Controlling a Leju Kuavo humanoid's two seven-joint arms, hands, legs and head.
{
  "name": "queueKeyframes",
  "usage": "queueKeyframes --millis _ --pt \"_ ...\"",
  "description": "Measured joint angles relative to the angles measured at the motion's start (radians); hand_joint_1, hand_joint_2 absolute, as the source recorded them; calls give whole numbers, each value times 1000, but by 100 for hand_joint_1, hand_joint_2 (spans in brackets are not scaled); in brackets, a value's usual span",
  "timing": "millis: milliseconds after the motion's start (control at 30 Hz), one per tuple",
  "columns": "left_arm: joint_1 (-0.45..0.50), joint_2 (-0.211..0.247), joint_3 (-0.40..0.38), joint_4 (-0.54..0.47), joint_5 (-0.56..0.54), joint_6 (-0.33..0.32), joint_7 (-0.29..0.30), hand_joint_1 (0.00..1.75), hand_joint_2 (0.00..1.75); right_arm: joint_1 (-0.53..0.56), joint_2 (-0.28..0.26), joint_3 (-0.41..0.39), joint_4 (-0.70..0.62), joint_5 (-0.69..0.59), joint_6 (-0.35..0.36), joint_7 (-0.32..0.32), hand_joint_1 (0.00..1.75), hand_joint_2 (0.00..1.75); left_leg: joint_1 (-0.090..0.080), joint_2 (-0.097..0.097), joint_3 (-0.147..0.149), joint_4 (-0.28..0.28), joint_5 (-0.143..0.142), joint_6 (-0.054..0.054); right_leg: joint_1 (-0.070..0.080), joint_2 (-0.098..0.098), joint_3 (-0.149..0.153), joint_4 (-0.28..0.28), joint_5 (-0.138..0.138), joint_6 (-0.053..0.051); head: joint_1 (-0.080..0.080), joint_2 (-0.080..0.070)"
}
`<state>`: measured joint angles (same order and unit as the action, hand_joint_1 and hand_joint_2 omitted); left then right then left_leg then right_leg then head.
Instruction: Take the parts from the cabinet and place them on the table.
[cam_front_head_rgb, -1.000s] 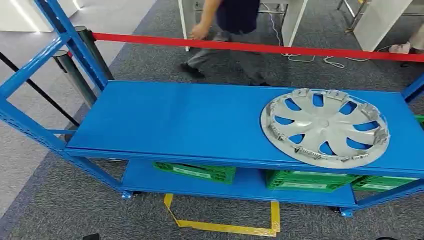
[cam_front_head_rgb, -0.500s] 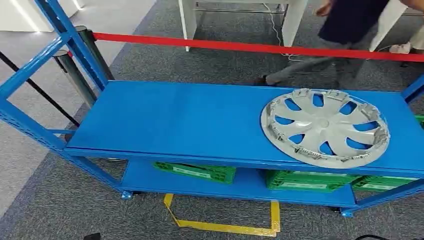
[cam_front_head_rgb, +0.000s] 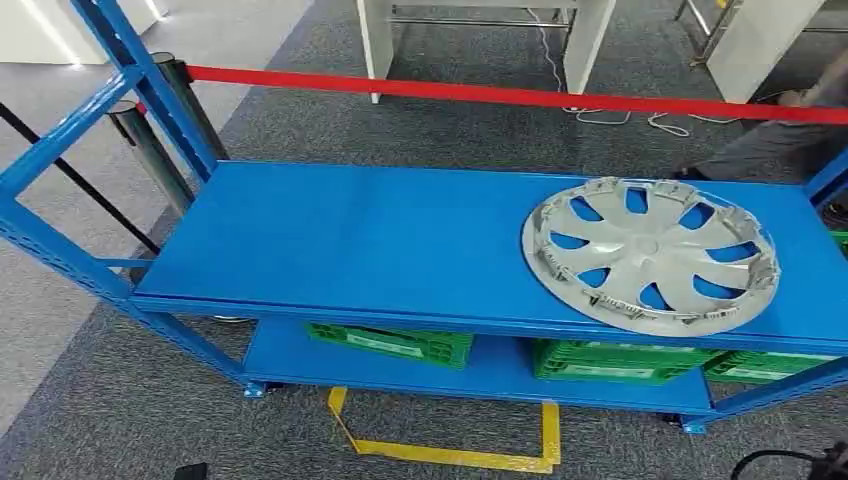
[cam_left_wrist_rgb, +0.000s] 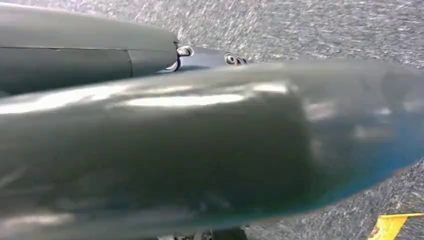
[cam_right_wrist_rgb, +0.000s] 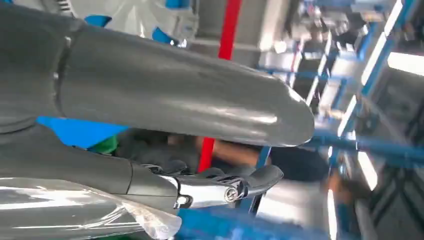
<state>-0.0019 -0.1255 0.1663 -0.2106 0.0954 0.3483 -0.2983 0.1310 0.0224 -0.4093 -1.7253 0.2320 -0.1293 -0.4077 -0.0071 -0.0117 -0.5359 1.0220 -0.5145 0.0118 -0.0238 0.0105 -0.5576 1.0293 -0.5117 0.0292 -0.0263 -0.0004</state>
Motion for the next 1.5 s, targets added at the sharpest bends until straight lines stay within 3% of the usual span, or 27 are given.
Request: queueKeyframes --millis 133,233,400,633,833,1100,1500 --pt "-2 5 0 0 -9 -14 11 0 0 -42 -69 30 45 50 -1 21 0 0 0 -1 1 1 0 0 0 -2 0 0 0 0 0 0" --pt "-2 7 0 0 -14 -34 4 0 0 -38 -82 74 38 111 -66 -17 0 0 0 -1 1 0 0 0 0 -1 -1 0 0 0 0 0" --pt "-2 8 0 0 -16 -29 -5 0 0 -20 -92 113 15 138 -90 -36 0 0 1 -1 0 0 0 0 1 -1 -1 0 0 0 0 0" --pt "-4 8 0 0 -22 -11 14 0 0 -4 -119 154 2 162 -57 13 0 0 1 0 0 0 0 0 1 0 -1 0 0 0 0 0" --pt "-4 10 0 0 -43 -25 19 0 0 -6 -188 235 16 374 -20 93 0 0 0 0 0 1 0 0 0 0 0 0 0 0 0 0" --pt "-9 19 0 0 -75 -48 29 0 0 -133 -297 328 164 427 21 155 0 0 0 -1 0 1 1 1 0 -1 -1 0 1 1 0 0" --pt "-15 24 0 0 -99 -76 31 0 0 -386 -375 397 447 453 63 184 0 0 0 0 0 2 1 2 0 0 -1 0 2 2 0 0"
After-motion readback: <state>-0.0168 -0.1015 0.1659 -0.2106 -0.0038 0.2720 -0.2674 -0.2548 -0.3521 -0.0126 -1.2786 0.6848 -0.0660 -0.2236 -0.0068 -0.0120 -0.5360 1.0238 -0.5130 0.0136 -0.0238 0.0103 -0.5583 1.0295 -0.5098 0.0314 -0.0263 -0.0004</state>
